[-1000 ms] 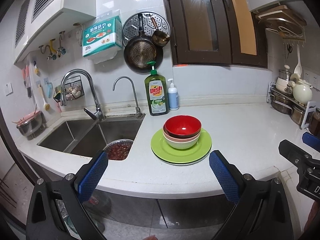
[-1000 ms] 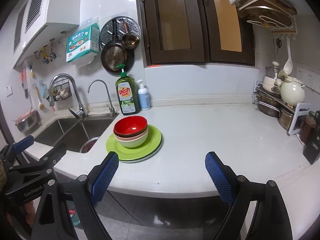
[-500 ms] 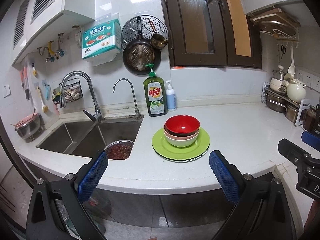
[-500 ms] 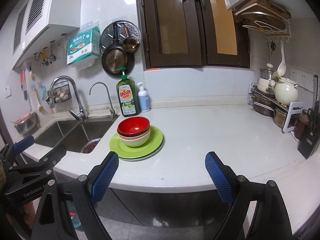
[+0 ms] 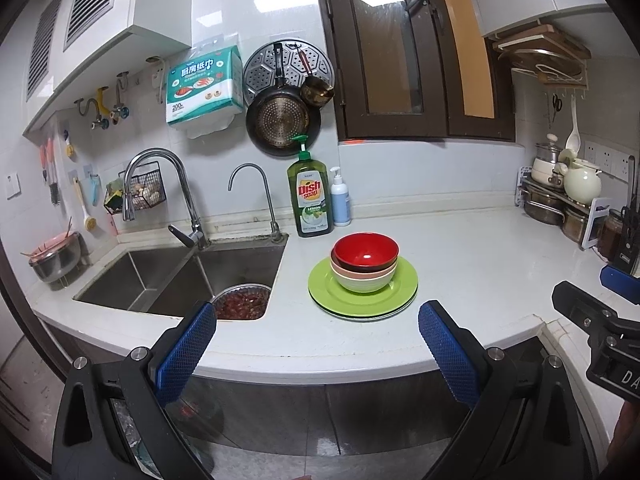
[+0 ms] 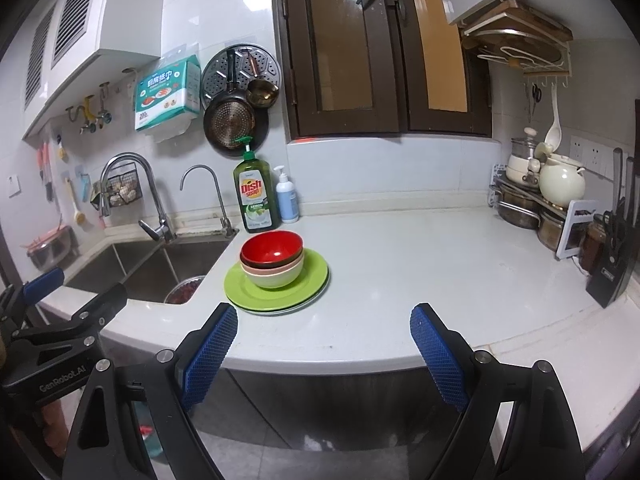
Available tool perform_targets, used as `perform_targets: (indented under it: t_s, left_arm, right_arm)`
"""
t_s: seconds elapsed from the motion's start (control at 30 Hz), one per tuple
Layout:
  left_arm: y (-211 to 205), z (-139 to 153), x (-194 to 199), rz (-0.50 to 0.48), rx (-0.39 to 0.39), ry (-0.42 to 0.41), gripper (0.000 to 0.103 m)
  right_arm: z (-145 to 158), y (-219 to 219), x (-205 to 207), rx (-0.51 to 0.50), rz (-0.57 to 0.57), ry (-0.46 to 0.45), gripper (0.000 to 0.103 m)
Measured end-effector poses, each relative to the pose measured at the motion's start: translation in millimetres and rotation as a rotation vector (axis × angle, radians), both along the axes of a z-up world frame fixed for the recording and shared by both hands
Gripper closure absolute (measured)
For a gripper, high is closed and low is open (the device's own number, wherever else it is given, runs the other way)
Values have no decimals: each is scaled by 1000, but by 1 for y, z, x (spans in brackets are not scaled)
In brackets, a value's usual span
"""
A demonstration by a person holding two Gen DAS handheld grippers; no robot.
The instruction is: Organize plates and bowls
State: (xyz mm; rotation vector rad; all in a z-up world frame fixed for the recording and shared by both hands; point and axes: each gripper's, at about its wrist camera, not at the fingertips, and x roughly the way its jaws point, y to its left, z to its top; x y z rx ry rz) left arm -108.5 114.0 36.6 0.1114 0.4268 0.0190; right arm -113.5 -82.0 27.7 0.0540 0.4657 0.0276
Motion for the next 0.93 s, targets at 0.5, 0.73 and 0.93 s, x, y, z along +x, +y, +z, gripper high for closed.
perform_targets:
  t_s: [0.5, 0.73, 0.93]
  left_arm:
    - [7, 4, -9, -17, 2, -7, 0]
    - [13, 5, -9, -24, 0, 5, 0]
    - [15, 4, -10, -31, -4, 12, 0]
  right_arm:
    - [1, 3, -11, 5, -4, -8, 14]
    - [1, 3, -13, 6, -4, -2, 14]
    - [1, 6, -16, 9, -8, 5, 14]
